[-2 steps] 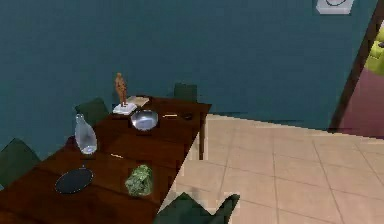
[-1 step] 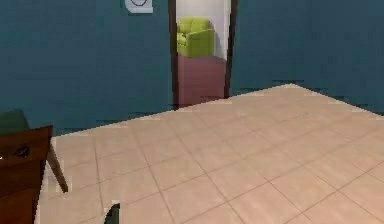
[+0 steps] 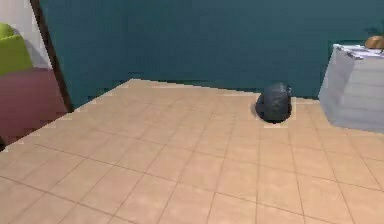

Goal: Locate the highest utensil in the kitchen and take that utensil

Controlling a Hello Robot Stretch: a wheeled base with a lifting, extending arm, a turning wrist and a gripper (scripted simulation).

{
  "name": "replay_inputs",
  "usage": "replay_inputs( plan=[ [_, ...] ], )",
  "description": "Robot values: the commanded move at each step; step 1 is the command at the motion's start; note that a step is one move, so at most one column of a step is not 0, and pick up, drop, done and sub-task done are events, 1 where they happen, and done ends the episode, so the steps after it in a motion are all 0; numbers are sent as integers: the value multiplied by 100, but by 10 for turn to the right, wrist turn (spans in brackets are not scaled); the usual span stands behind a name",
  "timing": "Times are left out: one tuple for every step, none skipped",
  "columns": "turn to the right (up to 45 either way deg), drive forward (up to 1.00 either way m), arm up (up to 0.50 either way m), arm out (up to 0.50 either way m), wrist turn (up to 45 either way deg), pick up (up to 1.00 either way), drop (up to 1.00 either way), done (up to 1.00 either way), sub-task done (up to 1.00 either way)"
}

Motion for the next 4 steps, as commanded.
replay_inputs(
  plan=[
    [450,0,0,0,0,0,0,0,0],
    [120,0,0,0,0,0,0,0,0],
    [0,20,0,0,0,0,0,0,0],
    [-60,0,0,0,0,0,0,0,0]
  ],
)
